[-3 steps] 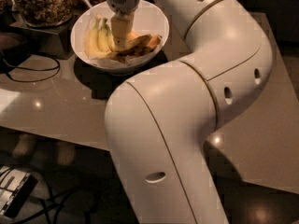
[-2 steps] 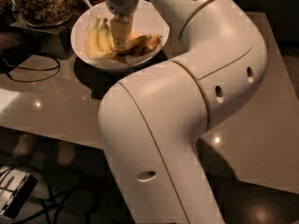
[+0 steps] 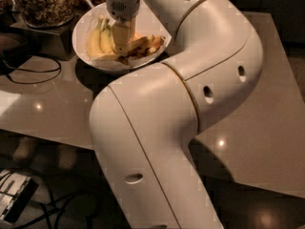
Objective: Pick banana from white bowl
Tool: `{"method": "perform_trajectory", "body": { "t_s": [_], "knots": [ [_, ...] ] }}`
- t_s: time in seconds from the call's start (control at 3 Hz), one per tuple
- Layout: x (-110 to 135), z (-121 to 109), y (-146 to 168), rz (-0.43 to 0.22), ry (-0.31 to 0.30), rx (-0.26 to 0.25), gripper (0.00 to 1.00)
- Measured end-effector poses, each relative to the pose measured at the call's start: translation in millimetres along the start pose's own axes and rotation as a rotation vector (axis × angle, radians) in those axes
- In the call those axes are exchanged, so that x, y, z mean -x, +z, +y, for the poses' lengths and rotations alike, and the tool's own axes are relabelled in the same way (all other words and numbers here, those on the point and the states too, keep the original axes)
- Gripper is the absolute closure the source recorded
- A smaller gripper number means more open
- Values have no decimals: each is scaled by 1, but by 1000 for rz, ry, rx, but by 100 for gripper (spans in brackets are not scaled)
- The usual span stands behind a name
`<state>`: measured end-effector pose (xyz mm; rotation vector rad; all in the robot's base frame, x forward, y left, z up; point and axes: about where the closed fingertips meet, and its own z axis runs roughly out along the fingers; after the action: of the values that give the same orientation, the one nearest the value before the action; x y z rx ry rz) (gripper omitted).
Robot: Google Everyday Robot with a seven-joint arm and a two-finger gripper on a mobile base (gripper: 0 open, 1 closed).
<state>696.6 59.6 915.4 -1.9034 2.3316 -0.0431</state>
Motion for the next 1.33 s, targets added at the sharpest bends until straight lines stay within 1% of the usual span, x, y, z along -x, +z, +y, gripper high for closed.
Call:
{"method": "perform_trajectory", "body": {
  "t_s": [1.0, 1.33],
  "knots": [
    [-5, 0, 9, 38, -2, 19, 44],
    [-8, 0, 12, 44, -1, 27, 41]
  ]
}}
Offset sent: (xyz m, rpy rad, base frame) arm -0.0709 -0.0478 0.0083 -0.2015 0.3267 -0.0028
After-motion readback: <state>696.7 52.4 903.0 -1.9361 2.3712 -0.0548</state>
